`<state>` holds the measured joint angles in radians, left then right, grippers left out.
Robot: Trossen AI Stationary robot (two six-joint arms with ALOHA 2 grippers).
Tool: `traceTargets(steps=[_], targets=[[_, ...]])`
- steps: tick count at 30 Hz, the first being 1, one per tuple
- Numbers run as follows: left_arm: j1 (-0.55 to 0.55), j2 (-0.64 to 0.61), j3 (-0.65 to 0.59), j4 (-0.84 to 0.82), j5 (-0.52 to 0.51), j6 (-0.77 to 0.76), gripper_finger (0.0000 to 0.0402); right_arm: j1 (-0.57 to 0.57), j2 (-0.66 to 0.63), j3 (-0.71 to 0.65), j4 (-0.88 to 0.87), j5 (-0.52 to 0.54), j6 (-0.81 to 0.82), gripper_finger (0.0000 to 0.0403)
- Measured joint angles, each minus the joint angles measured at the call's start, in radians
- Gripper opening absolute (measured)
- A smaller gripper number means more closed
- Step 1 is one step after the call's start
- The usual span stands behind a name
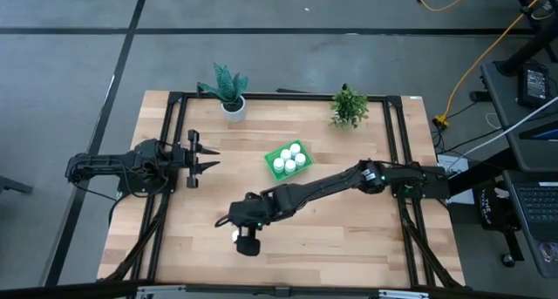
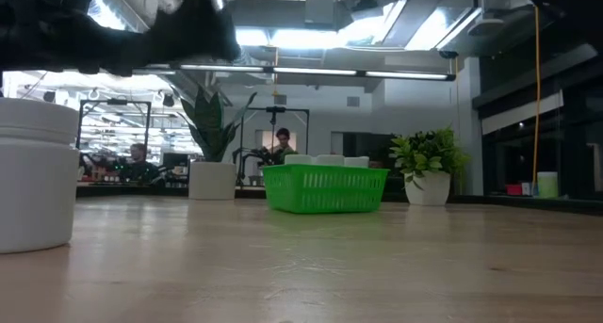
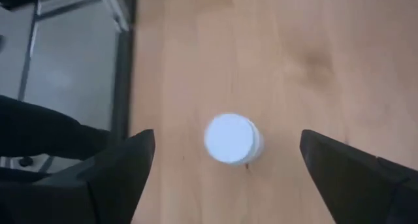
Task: Pick and place pill bottles into a basket
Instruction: Put the white pill bottle into the green basket
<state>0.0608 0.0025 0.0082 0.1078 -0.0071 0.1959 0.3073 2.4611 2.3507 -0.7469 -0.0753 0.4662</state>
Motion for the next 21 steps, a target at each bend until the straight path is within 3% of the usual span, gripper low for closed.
traceTargets(steps=[6, 21], targets=[[0.0, 0.0, 0.0, 0.0, 0.0, 0.0, 0.0116, 0.003, 0.027, -0.007, -0.057, 0.002, 0.015, 0.0381], [0.0, 0.0, 0.0, 0.0, 0.0, 0.0, 0.0116, 0.004, 0.045, -0.003, 0.102, 0.007, -0.061, 0.0381]])
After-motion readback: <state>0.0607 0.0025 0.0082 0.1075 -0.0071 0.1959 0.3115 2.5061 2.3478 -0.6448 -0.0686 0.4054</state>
